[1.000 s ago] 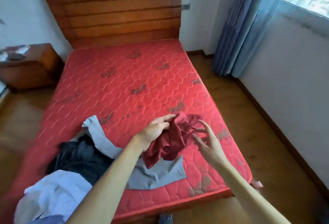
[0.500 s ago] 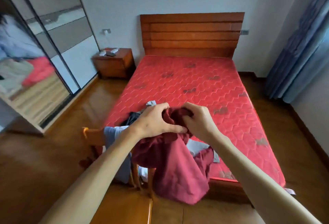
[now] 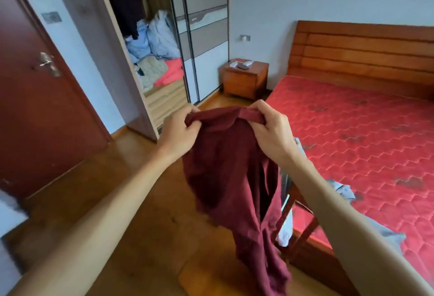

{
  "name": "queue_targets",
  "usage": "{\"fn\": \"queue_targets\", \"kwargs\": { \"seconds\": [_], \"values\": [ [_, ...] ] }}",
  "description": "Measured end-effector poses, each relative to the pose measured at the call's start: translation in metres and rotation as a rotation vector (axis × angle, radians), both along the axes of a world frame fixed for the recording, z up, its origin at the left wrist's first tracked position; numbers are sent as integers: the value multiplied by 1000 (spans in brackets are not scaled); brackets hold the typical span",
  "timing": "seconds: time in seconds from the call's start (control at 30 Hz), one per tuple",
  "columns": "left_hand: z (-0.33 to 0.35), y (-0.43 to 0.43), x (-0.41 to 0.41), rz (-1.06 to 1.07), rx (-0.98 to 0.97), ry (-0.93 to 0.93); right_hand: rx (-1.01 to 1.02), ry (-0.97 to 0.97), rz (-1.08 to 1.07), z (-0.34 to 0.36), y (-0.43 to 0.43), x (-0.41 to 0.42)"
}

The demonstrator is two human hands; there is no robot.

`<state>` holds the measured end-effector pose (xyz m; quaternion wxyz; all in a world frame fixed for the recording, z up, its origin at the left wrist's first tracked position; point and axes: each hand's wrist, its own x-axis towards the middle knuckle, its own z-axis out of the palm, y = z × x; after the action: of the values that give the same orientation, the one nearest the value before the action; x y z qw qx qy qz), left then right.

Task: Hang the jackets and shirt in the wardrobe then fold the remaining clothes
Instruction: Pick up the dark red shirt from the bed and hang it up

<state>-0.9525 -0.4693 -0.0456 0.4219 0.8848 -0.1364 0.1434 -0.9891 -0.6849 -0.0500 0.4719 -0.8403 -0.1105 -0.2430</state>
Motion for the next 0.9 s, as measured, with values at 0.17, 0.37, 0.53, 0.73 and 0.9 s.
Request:
{"fn": "queue_targets", "kwargs": {
  "seconds": [0.17, 0.37, 0.53, 0.73, 0.9],
  "values": [
    [24, 123, 28, 105, -309, 126, -167, 99, 159, 22, 81, 68],
    [39, 242, 60, 290, -454, 47, 184, 379, 569, 19, 166, 133],
    [42, 313, 111, 384, -315, 24, 617, 521, 672, 25, 248, 181],
    [55, 371, 189, 375, -476, 171, 542, 306, 616, 56, 318, 268],
    [80, 415, 258, 274, -529, 251, 450, 169, 450, 68, 367, 349]
  ]
}}
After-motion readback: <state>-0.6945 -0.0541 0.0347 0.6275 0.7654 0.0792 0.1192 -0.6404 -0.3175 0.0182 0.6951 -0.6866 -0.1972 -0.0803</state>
